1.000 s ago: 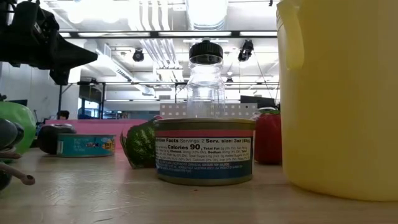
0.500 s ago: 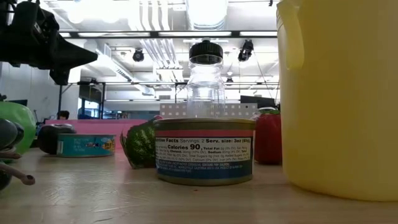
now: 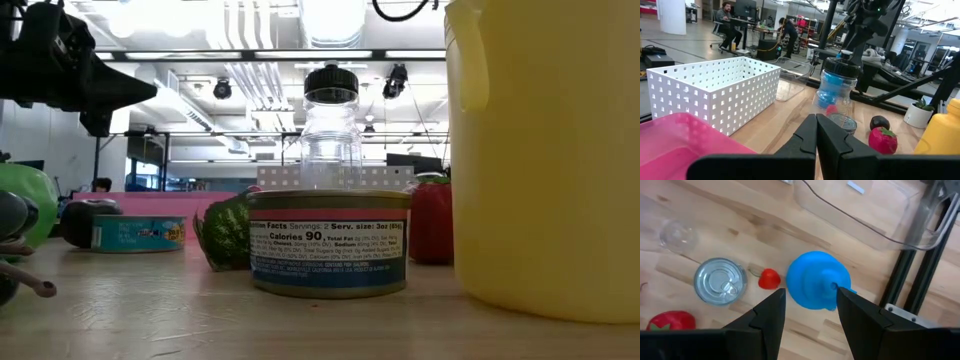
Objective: Pick & Place Food Item
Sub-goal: Put the blue water bottle into the transparent bin
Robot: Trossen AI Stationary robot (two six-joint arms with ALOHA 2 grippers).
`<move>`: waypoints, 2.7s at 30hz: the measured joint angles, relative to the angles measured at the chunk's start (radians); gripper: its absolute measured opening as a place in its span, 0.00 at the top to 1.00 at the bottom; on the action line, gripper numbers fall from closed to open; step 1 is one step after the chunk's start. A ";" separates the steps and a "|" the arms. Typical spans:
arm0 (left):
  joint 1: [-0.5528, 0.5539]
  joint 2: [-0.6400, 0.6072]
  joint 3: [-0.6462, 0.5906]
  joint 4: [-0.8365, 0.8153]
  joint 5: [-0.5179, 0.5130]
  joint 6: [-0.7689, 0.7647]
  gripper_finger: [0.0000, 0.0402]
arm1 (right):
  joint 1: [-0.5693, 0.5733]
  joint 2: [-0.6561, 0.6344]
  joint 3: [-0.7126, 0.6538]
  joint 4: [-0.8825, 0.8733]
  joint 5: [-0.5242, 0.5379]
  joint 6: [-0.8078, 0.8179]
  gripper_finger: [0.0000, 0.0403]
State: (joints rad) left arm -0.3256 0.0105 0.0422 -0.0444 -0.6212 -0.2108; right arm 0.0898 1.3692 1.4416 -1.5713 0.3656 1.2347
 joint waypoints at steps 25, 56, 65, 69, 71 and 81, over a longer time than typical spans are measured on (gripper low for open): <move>0.000 0.000 0.000 0.000 0.000 0.000 0.99 | -0.046 -0.020 -0.115 0.013 -0.025 0.023 0.62; 0.001 0.000 0.000 0.000 0.000 0.000 0.99 | -0.049 -0.020 -0.145 0.053 0.002 0.015 0.74; 0.001 0.000 0.000 0.000 0.000 0.000 0.99 | -0.049 -0.021 -0.163 0.068 0.008 0.015 0.77; 0.001 0.000 0.000 0.000 0.000 0.000 0.99 | -0.049 -0.021 -0.161 0.069 0.008 0.012 0.79; 0.001 0.000 0.000 0.000 0.000 0.000 0.99 | -0.049 -0.021 -0.161 0.069 0.007 0.011 0.81; 0.000 0.000 0.000 0.000 0.000 0.000 0.98 | -0.049 -0.021 -0.160 0.069 0.002 0.015 0.84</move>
State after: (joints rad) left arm -0.3256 0.0105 0.0418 -0.0444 -0.6212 -0.2108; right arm 0.0406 1.3479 1.2812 -1.5028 0.3676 1.2495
